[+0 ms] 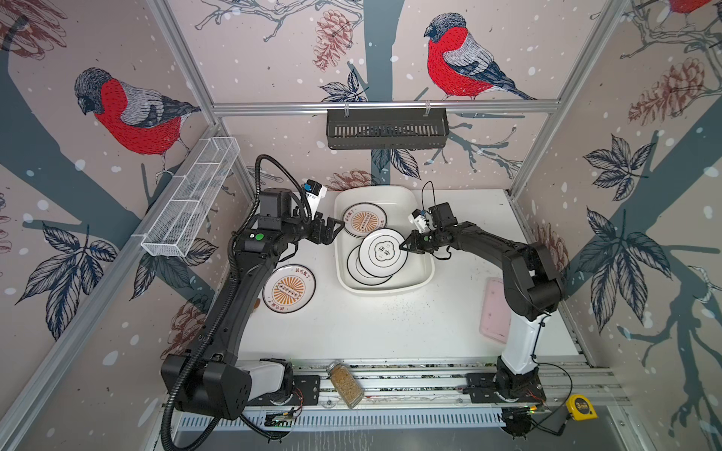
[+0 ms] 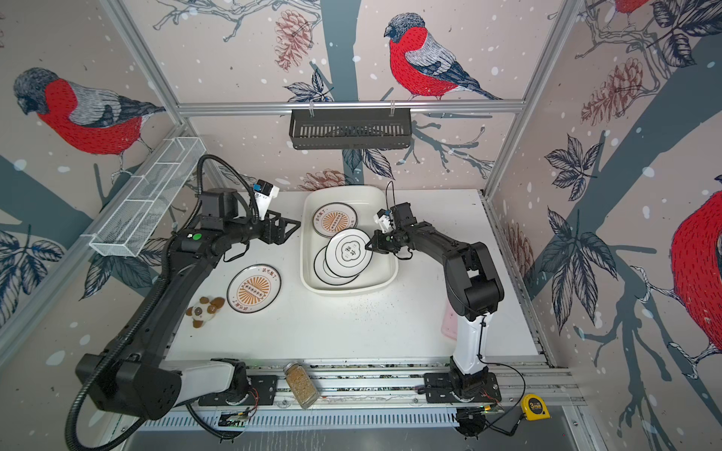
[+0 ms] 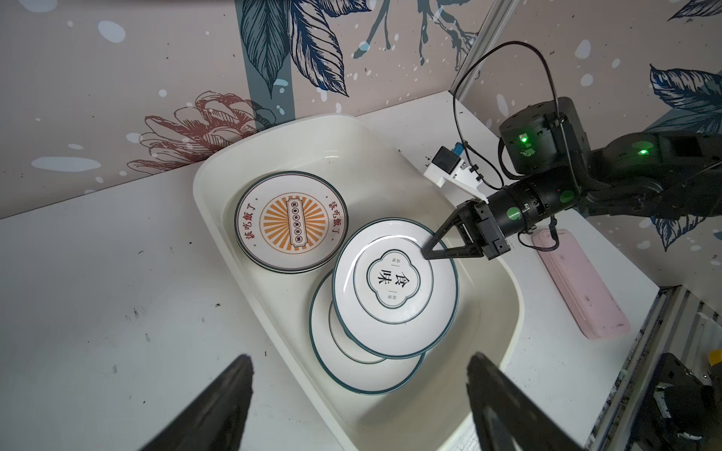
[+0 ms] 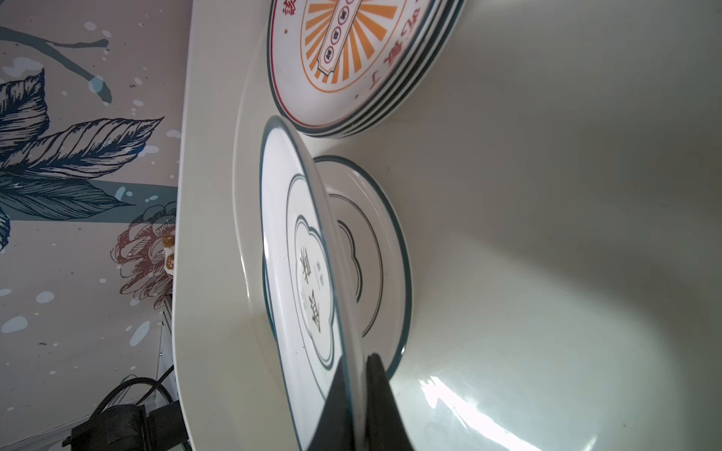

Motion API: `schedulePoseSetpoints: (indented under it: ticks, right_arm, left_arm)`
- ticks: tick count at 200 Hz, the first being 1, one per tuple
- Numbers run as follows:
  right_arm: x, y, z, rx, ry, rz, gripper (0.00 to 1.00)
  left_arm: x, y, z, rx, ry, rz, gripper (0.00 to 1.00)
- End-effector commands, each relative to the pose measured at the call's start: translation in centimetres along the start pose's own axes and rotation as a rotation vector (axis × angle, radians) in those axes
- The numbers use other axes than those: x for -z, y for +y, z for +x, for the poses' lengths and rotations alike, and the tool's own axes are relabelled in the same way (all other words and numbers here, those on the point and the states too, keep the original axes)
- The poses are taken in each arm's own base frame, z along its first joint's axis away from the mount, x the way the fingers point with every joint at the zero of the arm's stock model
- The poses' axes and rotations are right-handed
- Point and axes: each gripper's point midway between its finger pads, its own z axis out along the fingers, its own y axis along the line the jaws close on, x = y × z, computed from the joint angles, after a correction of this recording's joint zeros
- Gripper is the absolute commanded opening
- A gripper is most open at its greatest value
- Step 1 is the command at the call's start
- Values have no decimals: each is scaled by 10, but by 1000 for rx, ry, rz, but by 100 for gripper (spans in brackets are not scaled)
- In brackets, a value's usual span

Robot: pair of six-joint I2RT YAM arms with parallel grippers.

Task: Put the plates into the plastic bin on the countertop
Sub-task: 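Grasp the plate rim with the right gripper and release the left gripper, then lower the plate onto the white plate in the tray with the right gripper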

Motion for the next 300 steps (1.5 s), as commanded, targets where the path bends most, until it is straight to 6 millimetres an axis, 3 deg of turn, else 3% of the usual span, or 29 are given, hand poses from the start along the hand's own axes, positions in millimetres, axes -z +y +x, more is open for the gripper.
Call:
schedulePoseSetpoints:
  ticks: [1, 100, 300]
  right_arm:
    - [-5, 3, 0, 20, 15, -12, 5]
    - [-28, -2, 4, 24, 75, -17, 7]
    - [-38, -13, 12, 31, 119, 20, 20]
  left_arm:
    - [0, -3, -5, -28, -19, 22, 85]
    - [0, -11, -2, -46, -15, 65, 85]
    - [-1, -13, -5, -48, -17, 86, 85]
